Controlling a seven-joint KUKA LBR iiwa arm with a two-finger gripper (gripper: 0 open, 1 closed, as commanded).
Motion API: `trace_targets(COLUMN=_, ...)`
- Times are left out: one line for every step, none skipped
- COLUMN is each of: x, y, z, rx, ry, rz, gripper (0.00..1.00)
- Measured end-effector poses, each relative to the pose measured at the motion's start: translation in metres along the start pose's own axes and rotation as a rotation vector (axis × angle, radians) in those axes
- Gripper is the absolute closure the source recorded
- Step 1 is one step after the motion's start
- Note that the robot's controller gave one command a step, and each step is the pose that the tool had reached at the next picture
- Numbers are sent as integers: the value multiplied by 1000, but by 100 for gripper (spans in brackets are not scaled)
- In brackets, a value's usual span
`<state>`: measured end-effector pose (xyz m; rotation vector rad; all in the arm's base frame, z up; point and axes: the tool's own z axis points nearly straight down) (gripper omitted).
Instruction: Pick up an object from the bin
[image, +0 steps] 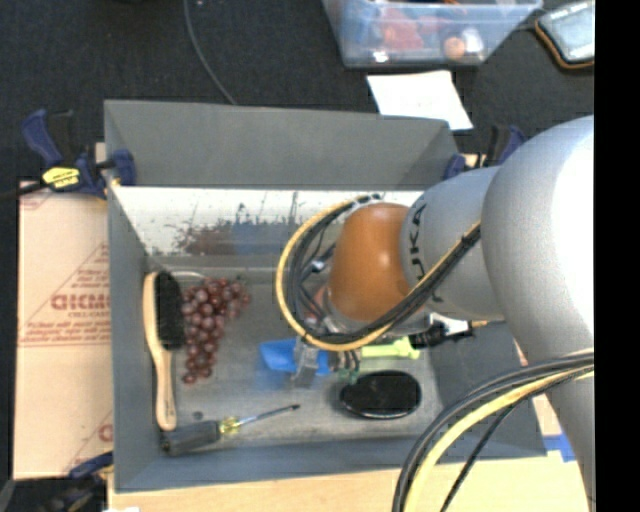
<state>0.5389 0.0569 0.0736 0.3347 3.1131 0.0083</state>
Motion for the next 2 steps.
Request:
trace_targets(x=0, y=0, z=0, rx=0, ry=0, rz=0, gripper=100)
trace_targets(x=1, y=-1, z=-20, rx=1, ry=3, rz=-1, gripper=100)
